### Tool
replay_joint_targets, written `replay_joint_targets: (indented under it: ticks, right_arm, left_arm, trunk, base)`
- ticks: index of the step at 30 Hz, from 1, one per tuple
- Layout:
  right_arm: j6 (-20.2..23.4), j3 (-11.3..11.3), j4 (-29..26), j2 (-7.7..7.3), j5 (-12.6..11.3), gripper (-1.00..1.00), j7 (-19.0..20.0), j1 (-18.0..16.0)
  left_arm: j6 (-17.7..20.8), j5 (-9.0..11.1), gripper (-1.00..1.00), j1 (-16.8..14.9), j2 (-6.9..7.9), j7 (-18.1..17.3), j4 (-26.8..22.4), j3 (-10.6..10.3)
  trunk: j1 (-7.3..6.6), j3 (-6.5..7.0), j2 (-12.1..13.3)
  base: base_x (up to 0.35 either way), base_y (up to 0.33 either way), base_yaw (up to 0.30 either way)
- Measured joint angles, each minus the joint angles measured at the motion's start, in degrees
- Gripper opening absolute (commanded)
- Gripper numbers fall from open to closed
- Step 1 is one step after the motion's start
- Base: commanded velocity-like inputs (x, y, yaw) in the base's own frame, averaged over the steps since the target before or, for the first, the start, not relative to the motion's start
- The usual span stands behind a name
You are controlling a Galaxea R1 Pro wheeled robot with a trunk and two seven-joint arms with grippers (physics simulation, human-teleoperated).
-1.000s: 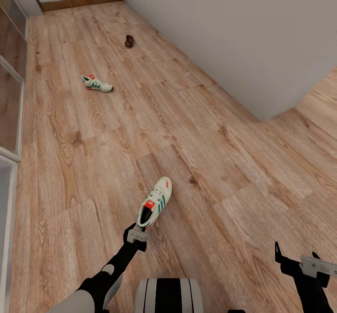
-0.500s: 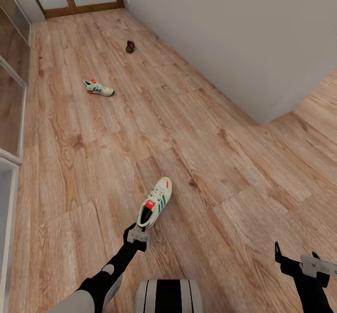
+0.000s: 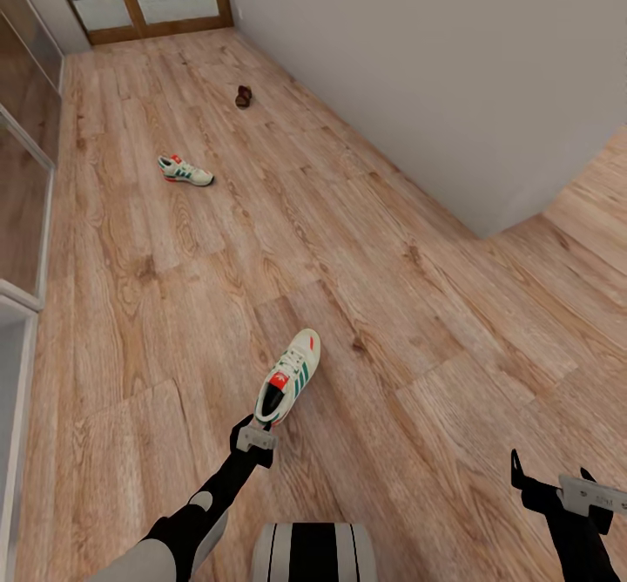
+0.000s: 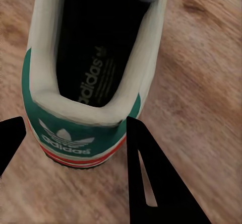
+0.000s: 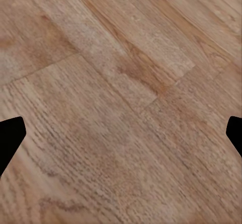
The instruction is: Pick up the two gym shoes and the two sandals from the corridor floor and place them onto the hallstand (shoe rack) in the corridor, making sure they are on the rack and not on the floor. Arrange them so the two gym shoes are next to each other and the two sandals are next to each other.
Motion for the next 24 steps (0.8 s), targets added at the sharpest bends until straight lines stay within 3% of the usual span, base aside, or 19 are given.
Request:
replay_joint_targets:
  ticks: [5, 10, 14, 19, 24]
  right_arm:
    - [0.0, 0.2, -0.1, 0.06, 0.0, 1.0, 0.0, 0.1]
    - [-0.1, 1.5, -1.3, 1.3, 0.2, 1.0, 0.1, 0.4]
    - [-0.1, 2.3, -2.5, 2.11, 0.3, 1.0, 0.1, 0.7]
    - [-0.1, 2.5, -3.2, 2.41, 0.4, 1.0, 0.2, 0.9]
    - [-0.1, 2.6, -3.2, 2.49, 0.4, 1.0, 0.2, 0.9]
  left_arm:
    - [0.1, 0.1, -1.0, 0.0, 0.18, -0.1, -0.4, 0.1]
    - [0.5, 0.4, -1.0, -0.1, 0.63, -1.7, -1.2, 0.6]
    - [2.9, 3.3, -1.0, -0.2, 1.35, -6.5, -3.0, 2.5]
    - [9.5, 5.7, -1.0, 0.7, 3.46, -9.3, -10.1, 3.1]
    - [15.6, 6.4, -1.0, 5.1, 5.53, -10.0, -20.7, 3.5]
  trunk:
    - [0.0, 0.45, 0.0]
    - [0.0, 0.89, 0.0]
    - [0.0, 1.25, 0.0]
    - [0.0, 1.69, 0.0]
    - [0.0, 2.14, 0.0]
  base:
    - [0.0, 0.0, 0.0]
    - [0.0, 0.0, 0.0]
    - [0.0, 0.0, 0.0]
    - [0.0, 0.0, 0.0]
    - [0.0, 0.0, 0.0]
